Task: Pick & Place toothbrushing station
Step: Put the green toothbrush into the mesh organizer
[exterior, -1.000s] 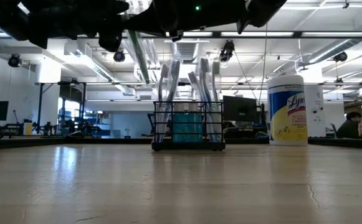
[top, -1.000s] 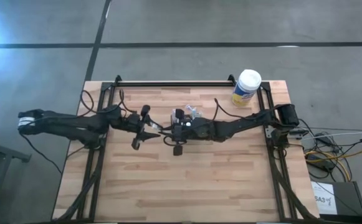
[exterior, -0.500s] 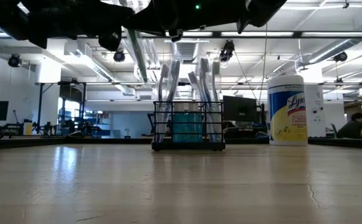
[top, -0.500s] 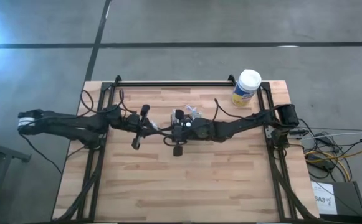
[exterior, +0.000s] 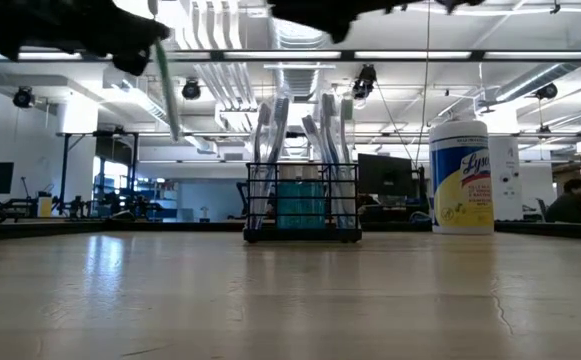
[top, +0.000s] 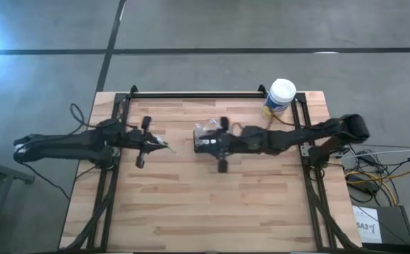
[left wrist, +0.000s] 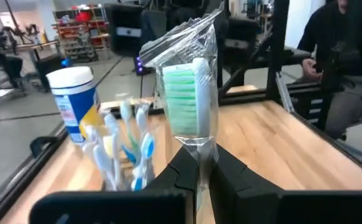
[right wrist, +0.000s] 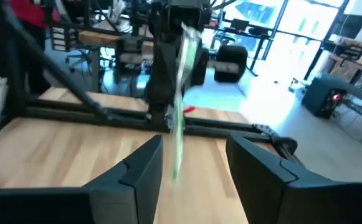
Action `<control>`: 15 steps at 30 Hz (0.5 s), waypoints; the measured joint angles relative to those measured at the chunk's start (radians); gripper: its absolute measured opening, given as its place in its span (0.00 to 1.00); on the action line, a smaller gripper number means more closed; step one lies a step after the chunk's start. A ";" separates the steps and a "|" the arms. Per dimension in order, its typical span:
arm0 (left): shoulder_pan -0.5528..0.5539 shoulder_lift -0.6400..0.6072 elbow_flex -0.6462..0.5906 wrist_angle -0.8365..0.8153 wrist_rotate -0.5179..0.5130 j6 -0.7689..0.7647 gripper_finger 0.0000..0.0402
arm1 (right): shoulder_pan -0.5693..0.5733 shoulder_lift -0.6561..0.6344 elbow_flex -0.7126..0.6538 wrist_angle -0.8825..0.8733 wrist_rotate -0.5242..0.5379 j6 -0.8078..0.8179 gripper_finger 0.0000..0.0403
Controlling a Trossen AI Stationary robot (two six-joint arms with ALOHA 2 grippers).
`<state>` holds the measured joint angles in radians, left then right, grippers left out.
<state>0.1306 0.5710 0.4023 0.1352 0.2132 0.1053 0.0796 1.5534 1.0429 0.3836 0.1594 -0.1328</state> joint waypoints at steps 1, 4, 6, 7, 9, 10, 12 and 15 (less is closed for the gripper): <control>0.000 -0.042 -0.010 -0.033 -0.004 0.007 0.04 | 0.005 -0.040 -0.037 -0.001 0.000 0.003 0.42; 0.001 -0.170 -0.055 -0.056 0.009 -0.004 0.04 | 0.019 -0.178 -0.158 -0.007 -0.001 0.042 0.39; 0.004 -0.254 -0.080 -0.098 0.012 -0.028 0.04 | 0.022 -0.283 -0.239 -0.005 -0.003 0.074 0.35; 0.006 -0.291 -0.087 -0.126 0.011 -0.032 0.04 | 0.021 -0.337 -0.280 -0.004 -0.003 0.084 0.33; 0.008 -0.356 -0.103 -0.172 -0.003 -0.042 0.04 | 0.020 -0.445 -0.358 0.000 -0.003 0.092 0.28; 0.008 -0.382 -0.112 -0.175 -0.014 -0.044 0.04 | 0.021 -0.498 -0.398 0.000 -0.005 0.092 0.25; 0.010 -0.427 -0.123 -0.133 -0.018 -0.045 0.04 | 0.021 -0.602 -0.472 0.009 -0.023 0.089 0.21; 0.011 -0.465 -0.136 -0.133 -0.016 -0.049 0.04 | 0.021 -0.747 -0.578 0.058 -0.038 0.102 0.14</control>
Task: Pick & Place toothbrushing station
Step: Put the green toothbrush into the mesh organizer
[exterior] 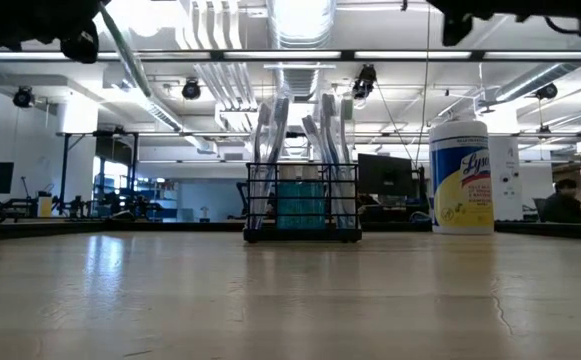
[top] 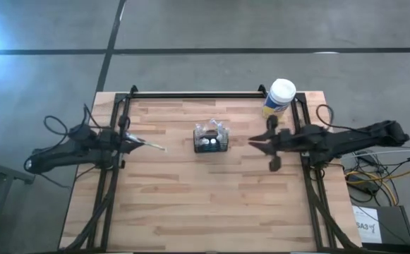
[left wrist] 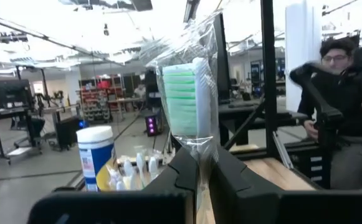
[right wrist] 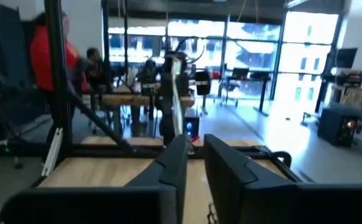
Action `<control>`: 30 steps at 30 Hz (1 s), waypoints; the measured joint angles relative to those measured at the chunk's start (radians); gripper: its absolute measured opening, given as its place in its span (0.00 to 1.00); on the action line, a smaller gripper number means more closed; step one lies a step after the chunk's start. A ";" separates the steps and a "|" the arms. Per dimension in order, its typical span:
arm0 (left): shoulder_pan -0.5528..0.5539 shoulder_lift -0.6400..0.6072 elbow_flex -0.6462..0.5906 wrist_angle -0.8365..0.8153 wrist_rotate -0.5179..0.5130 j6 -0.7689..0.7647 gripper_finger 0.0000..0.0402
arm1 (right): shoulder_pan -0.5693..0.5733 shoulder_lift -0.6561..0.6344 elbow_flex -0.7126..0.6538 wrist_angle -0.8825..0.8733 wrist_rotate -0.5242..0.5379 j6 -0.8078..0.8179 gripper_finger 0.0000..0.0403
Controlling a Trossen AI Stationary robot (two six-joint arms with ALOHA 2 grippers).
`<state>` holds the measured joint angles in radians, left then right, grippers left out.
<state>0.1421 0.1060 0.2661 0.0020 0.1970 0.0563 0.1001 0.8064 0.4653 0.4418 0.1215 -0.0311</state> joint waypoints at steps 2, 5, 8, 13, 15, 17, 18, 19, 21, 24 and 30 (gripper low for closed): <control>0.000 -0.006 0.000 0.006 0.000 -0.003 0.04 | -0.001 -0.085 -0.058 0.007 0.001 0.006 0.10; 0.001 0.013 -0.008 0.004 -0.006 -0.002 0.04 | 0.000 -0.196 -0.136 0.018 0.000 0.007 0.05; 0.002 0.033 -0.011 0.007 -0.008 -0.002 0.04 | 0.000 -0.286 -0.226 0.112 -0.011 0.025 0.03; 0.003 0.072 -0.011 0.045 -0.009 -0.001 0.04 | -0.002 -0.406 -0.337 0.175 -0.017 0.029 0.02; 0.003 0.096 -0.011 0.065 -0.015 0.005 0.04 | -0.003 -0.438 -0.366 0.175 -0.013 0.028 0.02; 0.003 0.135 -0.011 0.098 -0.016 0.006 0.04 | -0.003 -0.464 -0.393 0.177 0.004 0.029 0.02; 0.002 0.161 -0.011 0.125 -0.016 0.005 0.04 | -0.003 -0.472 -0.406 0.180 0.016 0.029 0.02; 0.003 0.188 -0.011 0.156 -0.016 0.004 0.04 | -0.003 -0.481 -0.421 0.180 0.032 0.029 0.02; 0.002 0.255 -0.011 0.244 -0.016 0.003 0.04 | -0.003 -0.497 -0.453 0.188 0.040 0.021 0.02; 0.009 0.384 -0.011 0.396 -0.016 0.007 0.04 | -0.002 -0.504 -0.457 0.183 0.050 0.005 0.02; 0.060 0.663 0.056 0.562 -0.016 -0.010 0.04 | -0.002 -0.493 -0.457 0.178 0.068 -0.029 0.02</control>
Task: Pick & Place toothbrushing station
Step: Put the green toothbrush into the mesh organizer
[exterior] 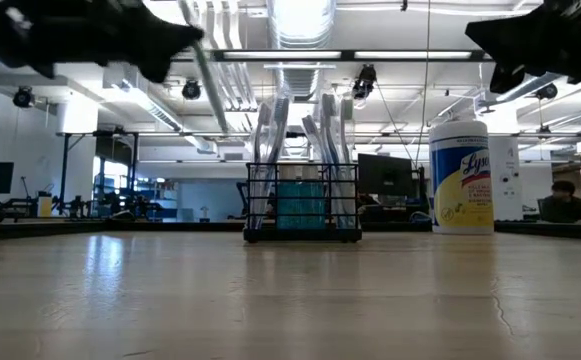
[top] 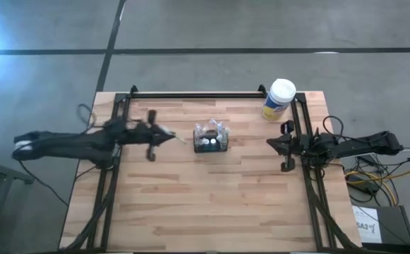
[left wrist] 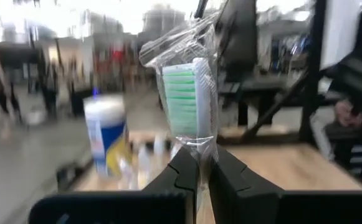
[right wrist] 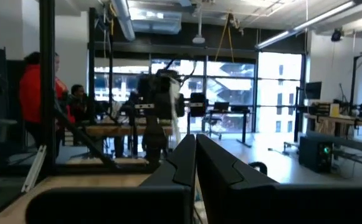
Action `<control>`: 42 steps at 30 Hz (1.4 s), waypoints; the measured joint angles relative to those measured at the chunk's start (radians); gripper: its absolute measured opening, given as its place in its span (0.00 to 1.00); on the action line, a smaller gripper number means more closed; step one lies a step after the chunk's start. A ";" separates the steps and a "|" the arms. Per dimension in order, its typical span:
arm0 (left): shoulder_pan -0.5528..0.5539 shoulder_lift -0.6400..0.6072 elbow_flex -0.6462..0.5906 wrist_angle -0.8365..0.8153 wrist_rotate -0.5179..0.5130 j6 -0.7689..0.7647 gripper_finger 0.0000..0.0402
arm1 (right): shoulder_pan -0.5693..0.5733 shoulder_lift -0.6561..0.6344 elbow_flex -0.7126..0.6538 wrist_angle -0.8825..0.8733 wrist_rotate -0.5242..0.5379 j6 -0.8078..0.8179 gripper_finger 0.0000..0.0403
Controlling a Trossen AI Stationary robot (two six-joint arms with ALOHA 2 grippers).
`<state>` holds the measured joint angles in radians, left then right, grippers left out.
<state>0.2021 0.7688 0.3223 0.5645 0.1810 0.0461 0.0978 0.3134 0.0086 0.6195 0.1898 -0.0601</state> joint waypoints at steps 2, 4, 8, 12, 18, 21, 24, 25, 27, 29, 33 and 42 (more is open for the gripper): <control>0.010 0.092 0.048 -0.004 -0.002 -0.018 0.04 | 0.000 0.010 0.000 -0.011 0.000 0.000 0.02; 0.011 0.182 0.095 -0.022 -0.012 -0.032 0.04 | 0.000 0.027 0.000 -0.017 0.000 -0.002 0.02; 0.011 0.315 0.200 -0.001 -0.101 -0.039 0.04 | 0.000 0.046 0.000 -0.007 0.001 -0.002 0.02; 0.009 0.411 0.269 -0.039 -0.112 -0.021 0.04 | 0.000 0.050 0.000 -0.008 0.004 0.000 0.02; 0.010 0.503 0.306 -0.053 -0.133 -0.015 0.04 | 0.000 0.050 0.000 -0.012 0.004 -0.006 0.02; 0.010 0.535 0.306 -0.039 -0.139 -0.020 0.04 | 0.000 0.050 0.000 -0.017 0.004 -0.011 0.02; 0.008 0.576 0.294 -0.035 -0.143 -0.022 0.04 | 0.000 0.050 0.000 -0.017 0.004 -0.011 0.02; 0.007 0.590 0.293 -0.038 -0.144 -0.022 0.04 | 0.000 0.050 0.000 -0.017 0.004 -0.011 0.02; 0.001 0.616 0.292 -0.024 -0.144 -0.006 0.04 | 0.000 0.050 0.000 -0.017 0.004 -0.011 0.02; -0.004 0.646 0.284 0.007 -0.145 0.014 0.04 | 0.000 0.050 0.000 -0.017 0.004 -0.011 0.02; -0.006 0.692 0.261 0.062 -0.145 0.028 0.04 | 0.000 0.051 0.000 -0.017 0.004 -0.010 0.02; -0.006 0.723 0.245 0.104 -0.142 0.046 0.05 | 0.000 0.051 0.000 -0.019 0.004 -0.010 0.02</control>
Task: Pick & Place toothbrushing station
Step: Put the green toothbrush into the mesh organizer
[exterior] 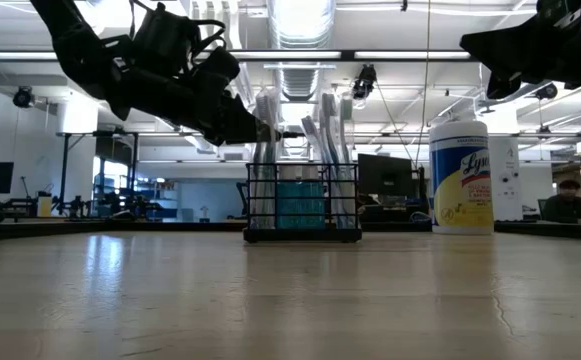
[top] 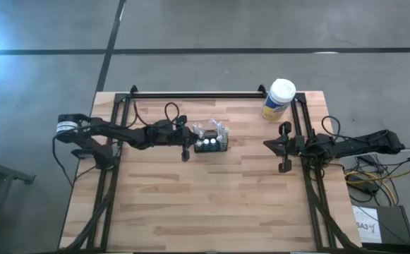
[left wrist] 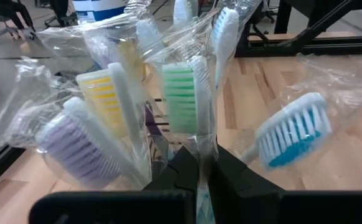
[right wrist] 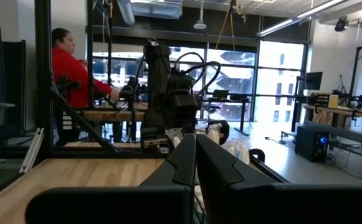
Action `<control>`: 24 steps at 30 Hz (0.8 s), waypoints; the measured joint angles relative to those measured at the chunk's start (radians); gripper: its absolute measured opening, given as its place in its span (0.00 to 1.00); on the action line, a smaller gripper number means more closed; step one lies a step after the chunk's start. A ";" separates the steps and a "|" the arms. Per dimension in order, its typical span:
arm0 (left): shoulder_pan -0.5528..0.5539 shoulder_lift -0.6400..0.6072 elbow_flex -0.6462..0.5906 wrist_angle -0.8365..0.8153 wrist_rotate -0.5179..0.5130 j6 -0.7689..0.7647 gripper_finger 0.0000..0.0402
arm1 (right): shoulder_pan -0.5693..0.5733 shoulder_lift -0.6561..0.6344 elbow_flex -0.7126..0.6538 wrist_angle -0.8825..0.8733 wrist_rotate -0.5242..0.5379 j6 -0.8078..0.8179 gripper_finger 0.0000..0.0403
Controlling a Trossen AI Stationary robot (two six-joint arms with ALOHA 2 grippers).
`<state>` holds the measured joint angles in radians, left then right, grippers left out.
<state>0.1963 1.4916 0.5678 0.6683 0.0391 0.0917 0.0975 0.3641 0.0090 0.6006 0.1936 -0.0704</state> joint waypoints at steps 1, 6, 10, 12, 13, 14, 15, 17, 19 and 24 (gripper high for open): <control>0.000 -0.001 0.000 -0.003 0.001 0.001 0.05 | 0.000 0.000 0.000 0.000 0.000 0.000 0.02; 0.000 -0.007 -0.002 -0.012 0.021 -0.008 0.06 | 0.000 0.000 0.000 -0.001 0.000 0.000 0.02; 0.000 -0.030 -0.008 -0.042 0.022 -0.031 0.14 | 0.000 0.000 0.000 -0.005 0.000 0.000 0.02; 0.000 -0.041 -0.008 -0.046 0.024 -0.057 0.19 | 0.000 0.000 0.000 -0.007 0.000 0.000 0.02; 0.001 -0.051 -0.008 -0.047 0.034 -0.067 0.23 | 0.000 -0.001 0.000 -0.009 0.000 0.000 0.02; 0.003 -0.057 -0.007 -0.047 0.053 -0.070 0.26 | 0.000 -0.002 0.000 -0.013 0.000 0.000 0.02; 0.005 -0.063 -0.007 -0.045 0.077 -0.071 0.30 | 0.000 -0.001 0.000 -0.014 0.000 0.000 0.02; 0.006 -0.071 -0.007 -0.059 0.110 -0.075 0.37 | 0.000 -0.001 0.001 -0.016 0.000 -0.001 0.02; 0.005 -0.085 -0.007 -0.069 0.124 -0.080 0.45 | 0.000 -0.001 0.001 -0.018 0.000 -0.001 0.02; 0.005 -0.132 -0.006 -0.089 0.120 -0.082 0.60 | 0.000 -0.001 0.001 -0.020 0.000 -0.001 0.02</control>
<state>0.2016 1.3593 0.5617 0.5791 0.1593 0.0097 0.0975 0.3632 0.0101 0.5806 0.1936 -0.0711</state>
